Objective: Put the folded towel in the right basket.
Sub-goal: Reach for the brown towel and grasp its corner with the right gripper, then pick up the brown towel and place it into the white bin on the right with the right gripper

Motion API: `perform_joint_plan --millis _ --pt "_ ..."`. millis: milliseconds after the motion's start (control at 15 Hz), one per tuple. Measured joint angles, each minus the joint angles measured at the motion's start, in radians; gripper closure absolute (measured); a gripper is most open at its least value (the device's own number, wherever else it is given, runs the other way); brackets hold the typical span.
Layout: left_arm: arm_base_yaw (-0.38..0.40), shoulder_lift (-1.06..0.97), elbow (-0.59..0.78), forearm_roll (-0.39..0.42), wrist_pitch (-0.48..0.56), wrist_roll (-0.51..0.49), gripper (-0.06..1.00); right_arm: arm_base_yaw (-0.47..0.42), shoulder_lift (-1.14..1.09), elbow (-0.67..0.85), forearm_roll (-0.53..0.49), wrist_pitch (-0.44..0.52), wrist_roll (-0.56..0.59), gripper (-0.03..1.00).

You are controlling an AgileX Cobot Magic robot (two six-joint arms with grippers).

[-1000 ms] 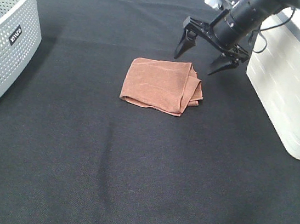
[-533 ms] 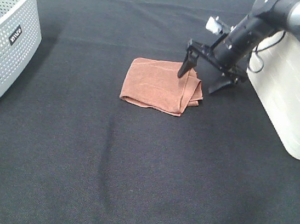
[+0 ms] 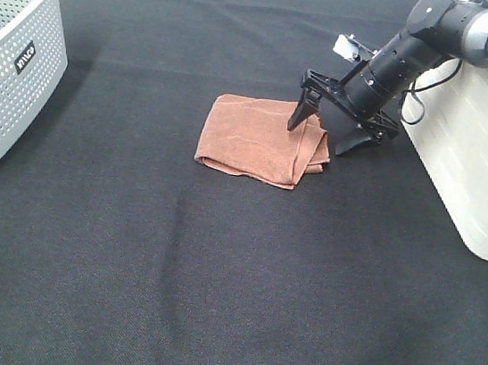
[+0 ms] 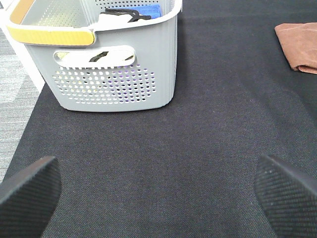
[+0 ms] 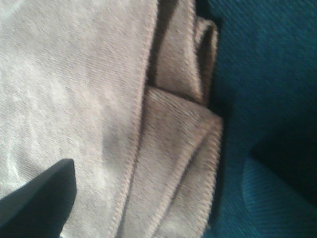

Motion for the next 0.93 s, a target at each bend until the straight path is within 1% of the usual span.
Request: perform_joint_plan --millis 133,267,333,400,467,533,600,667,733,933 --pt "0.000 0.000 0.000 0.000 0.000 0.000 -0.05 0.034 0.020 -0.016 0.001 -0.013 -0.001 0.09" --pt "0.000 0.000 0.000 0.000 0.000 0.000 -0.05 0.095 0.039 -0.023 0.036 -0.055 -0.005 0.10" --pt "0.000 0.000 0.000 0.000 0.000 0.000 -0.05 0.095 0.039 -0.023 0.036 -0.055 -0.005 0.10" --pt "0.000 0.000 0.000 0.001 0.000 0.000 -0.05 0.131 0.041 -0.023 0.051 -0.080 -0.008 0.12" --pt "0.000 0.000 0.000 0.001 0.000 0.000 -0.05 0.172 0.048 -0.023 0.086 -0.120 -0.009 0.18" --pt "0.000 0.000 0.000 0.001 0.000 0.000 -0.05 0.196 0.053 -0.023 0.099 -0.142 -0.009 0.24" --pt "0.000 0.000 0.000 0.001 0.000 0.000 -0.05 0.212 0.058 -0.023 0.101 -0.156 -0.009 0.34" --pt "0.000 0.000 0.000 0.001 0.000 0.000 -0.05 0.217 0.065 -0.023 0.111 -0.162 -0.009 0.50" --pt "0.000 0.000 0.000 0.001 0.000 0.000 -0.05 0.218 0.068 -0.020 0.125 -0.163 -0.009 0.73" --pt "0.000 0.000 0.000 0.001 0.000 0.000 -0.05 0.218 0.054 -0.017 0.120 -0.162 -0.011 0.72"
